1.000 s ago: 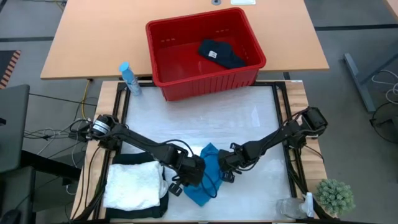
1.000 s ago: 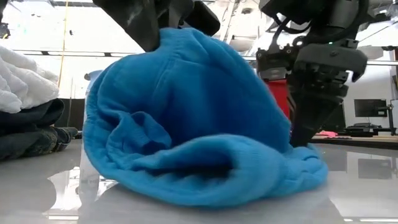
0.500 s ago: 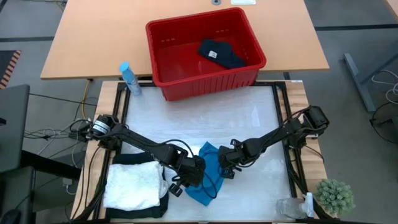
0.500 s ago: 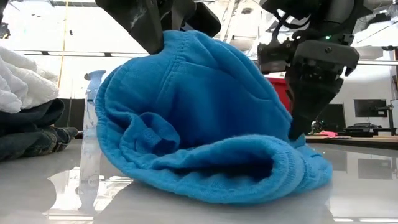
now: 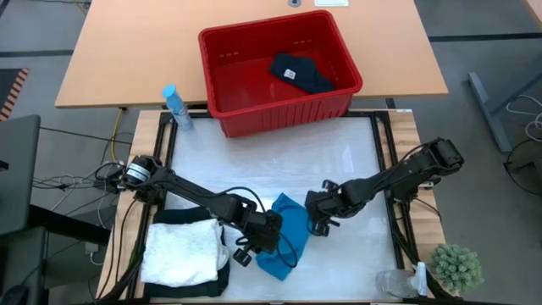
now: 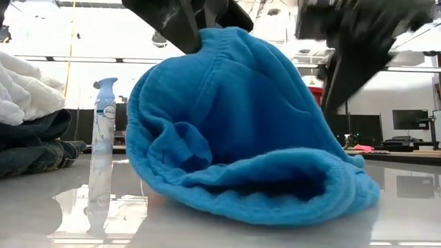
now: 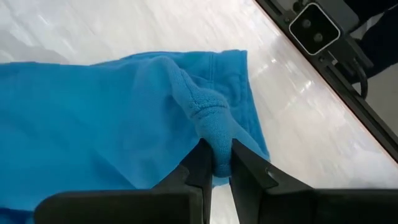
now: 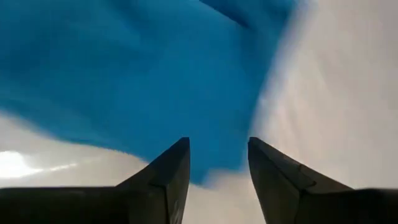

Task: Fold Laundry from Bin
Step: Fold the blue shorts from the red bin

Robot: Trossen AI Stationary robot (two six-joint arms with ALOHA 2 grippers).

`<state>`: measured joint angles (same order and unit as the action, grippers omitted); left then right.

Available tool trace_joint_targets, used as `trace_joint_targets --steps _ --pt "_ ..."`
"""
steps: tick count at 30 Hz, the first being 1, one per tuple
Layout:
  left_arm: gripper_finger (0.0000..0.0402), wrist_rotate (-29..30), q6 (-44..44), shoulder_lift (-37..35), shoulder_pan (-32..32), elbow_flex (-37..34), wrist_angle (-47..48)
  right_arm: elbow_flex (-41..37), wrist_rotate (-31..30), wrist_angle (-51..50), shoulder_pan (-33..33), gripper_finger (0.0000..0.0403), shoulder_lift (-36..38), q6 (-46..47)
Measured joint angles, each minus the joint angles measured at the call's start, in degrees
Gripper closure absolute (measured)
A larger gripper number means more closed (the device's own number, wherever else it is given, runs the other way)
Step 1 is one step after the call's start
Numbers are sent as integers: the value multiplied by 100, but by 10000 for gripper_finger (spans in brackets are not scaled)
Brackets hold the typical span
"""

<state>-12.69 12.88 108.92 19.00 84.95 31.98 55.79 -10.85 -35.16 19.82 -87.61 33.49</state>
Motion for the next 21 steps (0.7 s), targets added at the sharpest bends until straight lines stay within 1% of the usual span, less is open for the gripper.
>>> trace_joint_targets --steps 4,8,11,14,19,21 --pt "370 0 -57 0 2 0 69 6 192 1272 538 216 52 -636" --pt "370 -2 -161 -2 2 0 84 7 192 1802 1056 222 -50 -852" --pt "370 -3 -208 -2 2 0 38 7 55 1810 1280 224 -188 -863" --pt "370 -2 -262 -2 2 0 30 7 -105 1740 1371 222 -330 -851" --pt "370 -3 -383 -4 2 0 30 7 -275 1738 1363 220 -720 -812" --pt "370 -3 -464 -4 2 0 47 13 -289 1584 1341 220 -918 -848"
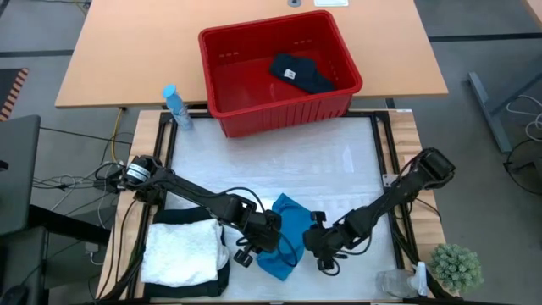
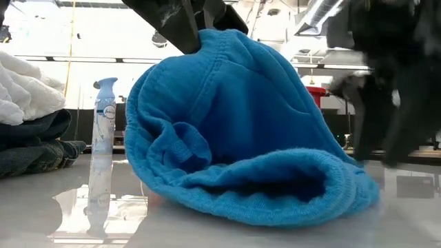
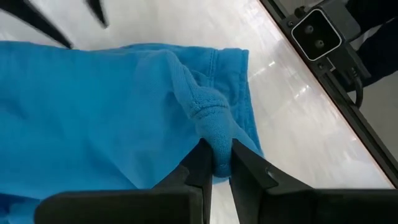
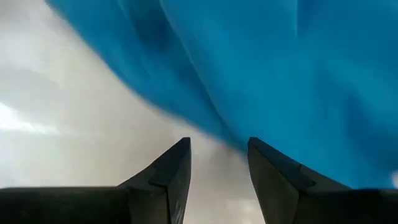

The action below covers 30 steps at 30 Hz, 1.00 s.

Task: Fold Laundry from Bin
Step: Fold the blue shorts from the red bin

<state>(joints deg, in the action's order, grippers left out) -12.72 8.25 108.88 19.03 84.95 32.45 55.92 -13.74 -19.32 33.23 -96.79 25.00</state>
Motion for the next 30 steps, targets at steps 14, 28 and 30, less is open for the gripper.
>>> trace_joint_targets --steps 14,28,30 --pt "370 135 -157 0 -14 0 20 501 -399 -1494 -70 224 -28 -654" --pt "370 151 -245 0 -35 0 17 494 -885 -2084 -173 235 -298 -1389" --pt "370 154 -190 0 -35 0 17 494 -865 -2074 -195 237 -298 -1481"
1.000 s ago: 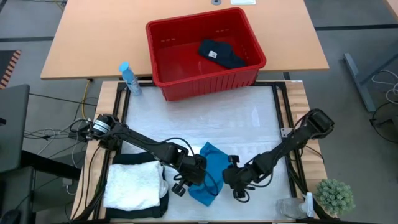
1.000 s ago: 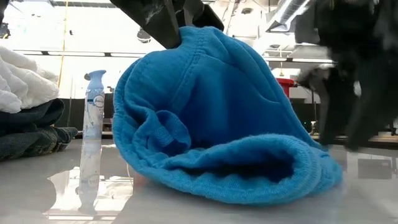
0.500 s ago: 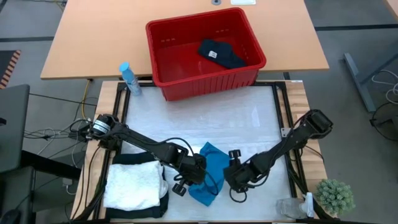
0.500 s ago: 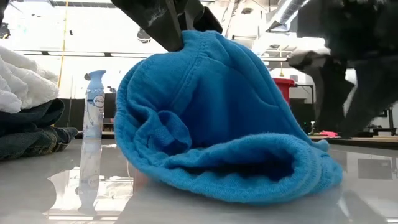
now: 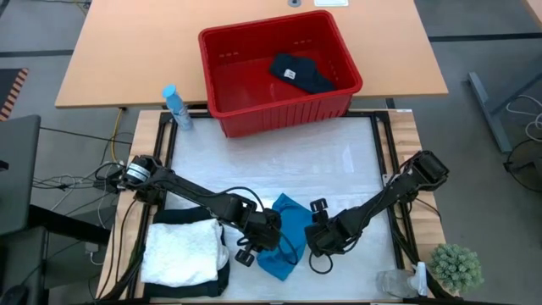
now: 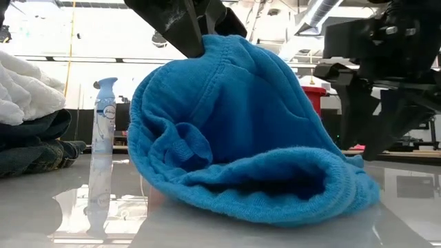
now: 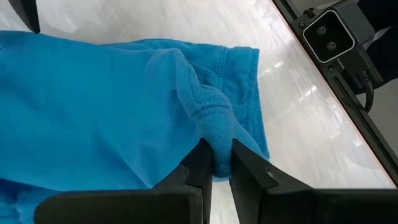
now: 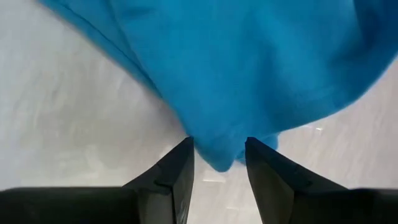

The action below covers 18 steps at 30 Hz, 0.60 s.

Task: Fold Laundry from Bin
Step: Fold the blue shorts from the red bin

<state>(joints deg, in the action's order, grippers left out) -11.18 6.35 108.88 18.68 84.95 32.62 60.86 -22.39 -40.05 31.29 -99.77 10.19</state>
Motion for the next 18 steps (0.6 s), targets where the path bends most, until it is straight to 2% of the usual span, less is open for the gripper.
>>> trace_joint_targets --steps 14,18 --pt "370 52 8 -2 0 0 54 -17 113 134 -17 242 -292 -151" --pt "370 103 -6 -2 -2 0 162 10 126 -59 -17 279 -335 24"
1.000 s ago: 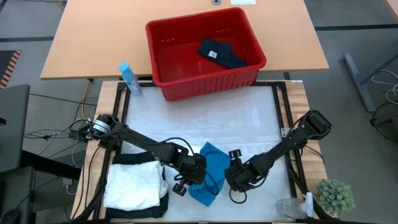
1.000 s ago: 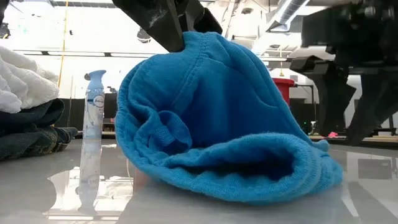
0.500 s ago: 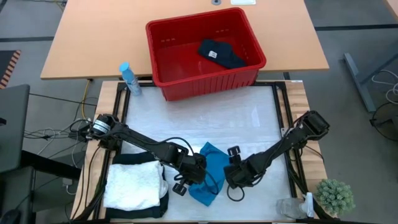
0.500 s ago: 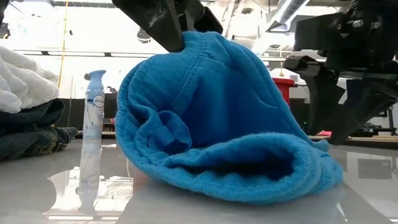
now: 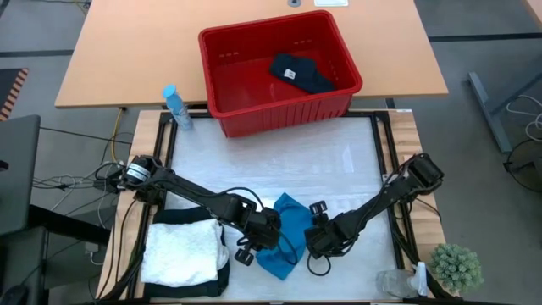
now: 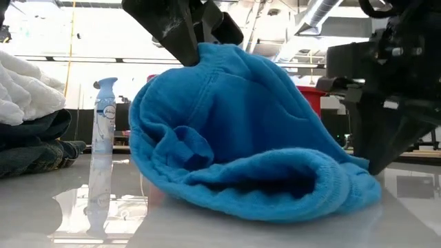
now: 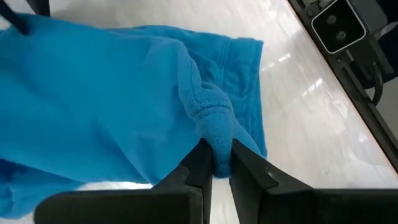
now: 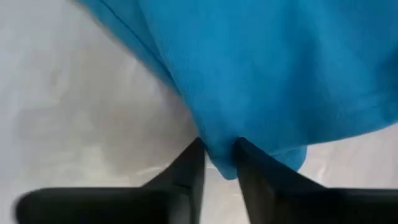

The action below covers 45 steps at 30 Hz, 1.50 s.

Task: Fold Laundry from Bin
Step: Fold the blue shorts from the red bin

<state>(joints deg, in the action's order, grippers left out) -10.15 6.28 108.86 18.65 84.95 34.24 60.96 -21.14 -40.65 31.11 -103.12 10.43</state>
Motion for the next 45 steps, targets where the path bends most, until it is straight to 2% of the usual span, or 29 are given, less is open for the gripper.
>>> trace_joint_targets --steps 6,9,17,21,24,28,34,40,45 --pt "370 48 3 0 0 1 108 189 16 -394 0 367 -1 -14" --pt "370 101 5 0 0 0 112 221 19 -408 -28 389 1 -21" --pt "370 229 0 0 -2 0 243 518 -47 -929 -99 384 1 -23" --pt "370 229 -4 0 -2 2 260 720 -408 -1281 -141 389 1 47" --pt "370 229 -15 0 -2 0 260 746 -723 -1499 -220 389 1 495" --pt "370 229 -58 0 -2 0 259 737 -844 -1800 -367 389 1 1281" --pt "370 282 6 0 -2 0 256 494 -575 -1376 -514 389 3 1667" --pt "370 551 506 0 0 0 197 427 -486 -915 -552 389 3 1808" --pt "368 744 304 0 -21 1 309 427 -467 -890 -612 389 -20 1808"
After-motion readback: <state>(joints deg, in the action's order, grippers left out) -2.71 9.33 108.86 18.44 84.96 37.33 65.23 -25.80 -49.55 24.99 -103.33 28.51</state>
